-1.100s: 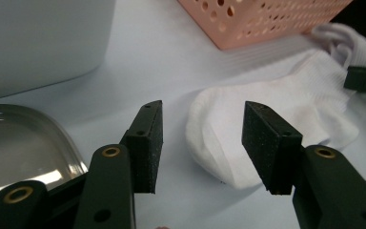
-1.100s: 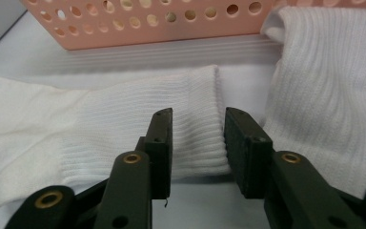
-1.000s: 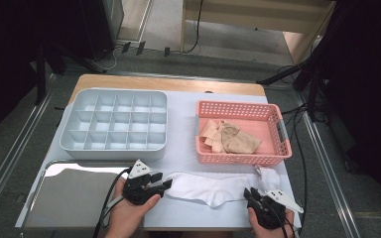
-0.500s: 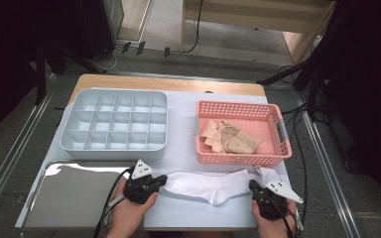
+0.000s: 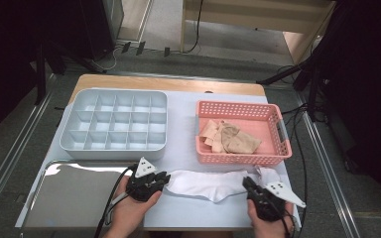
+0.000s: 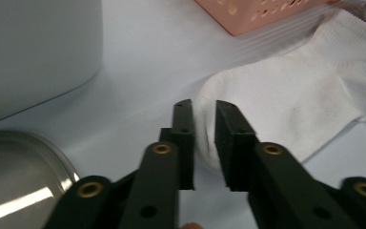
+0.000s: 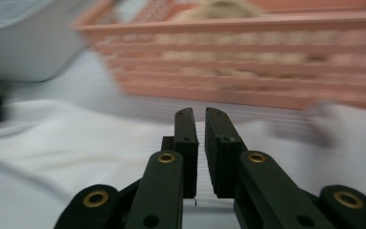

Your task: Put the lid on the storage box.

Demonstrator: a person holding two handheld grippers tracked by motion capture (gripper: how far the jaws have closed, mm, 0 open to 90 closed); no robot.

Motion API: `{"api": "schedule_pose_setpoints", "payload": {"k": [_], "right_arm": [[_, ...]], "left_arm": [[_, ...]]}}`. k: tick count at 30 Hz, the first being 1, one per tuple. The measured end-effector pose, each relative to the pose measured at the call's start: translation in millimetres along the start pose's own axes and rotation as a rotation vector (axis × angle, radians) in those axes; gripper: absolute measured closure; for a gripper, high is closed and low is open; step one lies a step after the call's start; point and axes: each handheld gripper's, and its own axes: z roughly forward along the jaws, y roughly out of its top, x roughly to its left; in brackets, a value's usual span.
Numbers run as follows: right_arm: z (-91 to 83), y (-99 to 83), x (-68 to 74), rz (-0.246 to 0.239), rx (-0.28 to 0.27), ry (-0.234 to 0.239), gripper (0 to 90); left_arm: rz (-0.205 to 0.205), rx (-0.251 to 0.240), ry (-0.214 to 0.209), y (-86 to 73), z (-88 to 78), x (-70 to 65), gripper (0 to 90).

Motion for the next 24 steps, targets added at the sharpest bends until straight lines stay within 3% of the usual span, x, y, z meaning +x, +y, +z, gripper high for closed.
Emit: {"api": "schedule_pose_setpoints", "payload": {"k": [1, 2, 3, 4, 7, 9, 10, 15, 17, 19, 21, 22, 23, 24], "right_arm": [[3.0, -0.9, 10.9, -0.006, 0.011, 0.055, 84.4], [3.0, -0.9, 10.9, -0.006, 0.011, 0.055, 84.4], [16.9, -7.1, 34.2, -0.028, 0.060, 0.173, 84.4], [22.1, -9.9, 41.2, -0.036, 0.073, 0.191, 84.3], [40.8, -20.5, 61.9, -0.104, 0.141, 0.200, 83.8], [44.4, -23.6, 65.6, -0.131, 0.161, 0.195, 83.8], [44.4, -30.4, 69.0, -0.168, 0.179, 0.183, 84.2], [27.2, -35.5, 58.4, -0.149, 0.192, 0.181, 83.6], [16.7, -32.7, 49.1, -0.137, 0.159, 0.165, 82.0], [3.7, -22.4, 32.7, -0.094, 0.087, 0.125, 80.0], [-7.0, -12.4, 13.6, -0.065, 0.012, 0.026, 75.2], [-7.0, -12.4, 13.6, -0.065, 0.012, 0.026, 75.2], [-12.8, -7.5, 0.0, -0.054, -0.030, -0.078, 70.4], [-15.8, -4.9, -19.7, -0.059, -0.059, -0.250, 53.0]], "left_arm": [[0.002, -0.004, 0.001, -0.3, 0.3, -0.3, 86.8], [0.002, -0.004, 0.001, -0.3, 0.3, -0.3, 87.7], [0.011, 0.000, 0.000, -0.8, 1.2, -0.9, 88.1], [0.013, 0.008, -0.003, -0.9, 1.3, -0.6, 88.3], [0.013, 0.013, 0.000, -1.1, 1.2, -0.3, 88.5], [0.008, 0.011, -0.002, -1.0, 1.1, 0.7, 88.7], [0.011, 0.012, -0.001, -1.0, 0.8, 1.9, 88.8], [0.005, 0.016, -0.011, -2.1, 1.9, 2.9, 87.9], [-0.007, 0.004, -0.014, -2.2, 0.6, 2.6, 82.9], [-0.012, -0.002, -0.017, -2.1, -1.0, 2.8, 72.1], [-0.029, -0.032, -0.027, -2.3, -7.8, 3.5, 67.8], [-0.029, -0.032, -0.027, -2.3, -7.8, 3.5, 65.8], [-0.030, -0.039, -0.025, -2.4, -10.5, 4.0, 65.8], [-0.039, -0.057, -0.026, -2.6, -13.7, 5.7, 61.3]]}}
